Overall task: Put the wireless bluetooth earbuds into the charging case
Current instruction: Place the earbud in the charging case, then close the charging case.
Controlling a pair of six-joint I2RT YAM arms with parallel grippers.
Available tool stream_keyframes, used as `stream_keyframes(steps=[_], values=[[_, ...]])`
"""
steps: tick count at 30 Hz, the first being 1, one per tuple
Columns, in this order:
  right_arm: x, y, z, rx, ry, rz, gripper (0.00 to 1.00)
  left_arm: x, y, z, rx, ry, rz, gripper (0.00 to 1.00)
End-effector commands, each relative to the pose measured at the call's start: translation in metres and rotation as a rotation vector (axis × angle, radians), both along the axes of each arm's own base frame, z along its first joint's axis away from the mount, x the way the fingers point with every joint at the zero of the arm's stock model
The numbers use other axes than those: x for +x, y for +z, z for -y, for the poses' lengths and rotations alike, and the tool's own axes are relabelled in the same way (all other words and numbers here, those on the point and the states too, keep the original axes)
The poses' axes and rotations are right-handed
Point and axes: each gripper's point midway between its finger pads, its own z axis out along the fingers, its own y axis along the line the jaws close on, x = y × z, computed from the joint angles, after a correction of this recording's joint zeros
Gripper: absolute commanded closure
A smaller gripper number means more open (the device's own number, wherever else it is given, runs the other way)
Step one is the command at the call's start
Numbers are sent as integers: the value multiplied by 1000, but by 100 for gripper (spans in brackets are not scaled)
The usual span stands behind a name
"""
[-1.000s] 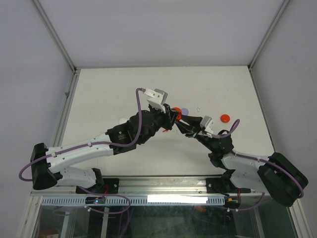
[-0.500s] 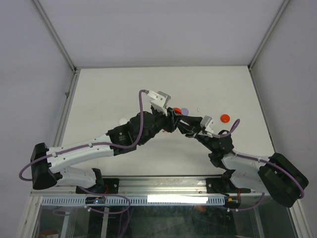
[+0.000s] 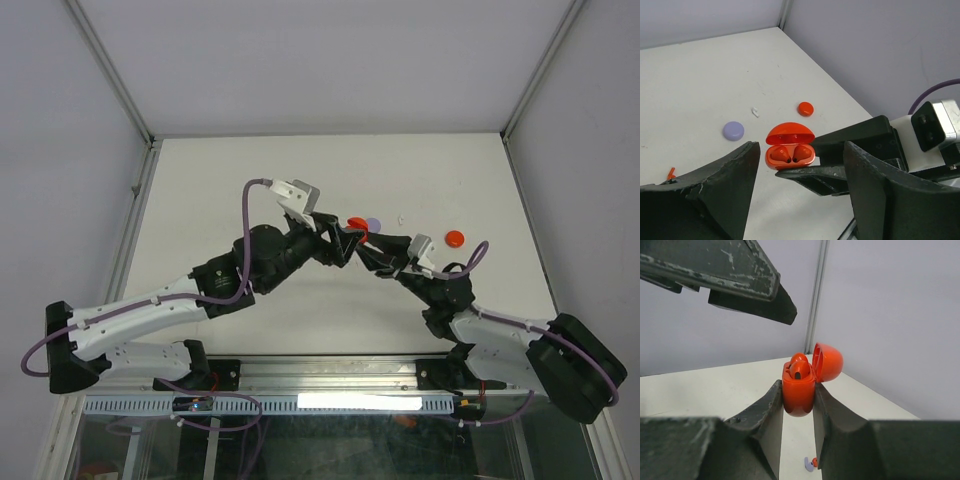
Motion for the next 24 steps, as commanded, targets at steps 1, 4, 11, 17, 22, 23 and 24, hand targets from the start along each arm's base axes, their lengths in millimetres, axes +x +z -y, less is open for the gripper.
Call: stream_keyframes(steps=[1,4,11,17,22,23,24], values=[[-10,16,0,31,38,23,100,4,13,-14,-59,-34,-44,29],[-13,15,-3,18,65,13,100,12,10,-23,-107,-95,-107,24],[-23,19,-16,-3,166,-17,100,14,6,-26,-136,-214,-161,12],[-29,24,-23,-1,231,-28,100,10,-3,-24,-184,-345,-232,8],[-33,26,-27,10,276,-42,100,7,-10,-21,-214,-428,-274,10],[-34,27,-28,12,288,-43,100,5,-10,-20,-219,-445,-277,11],[-36,27,-29,13,301,-44,100,4,-11,-18,-221,-462,-281,11]])
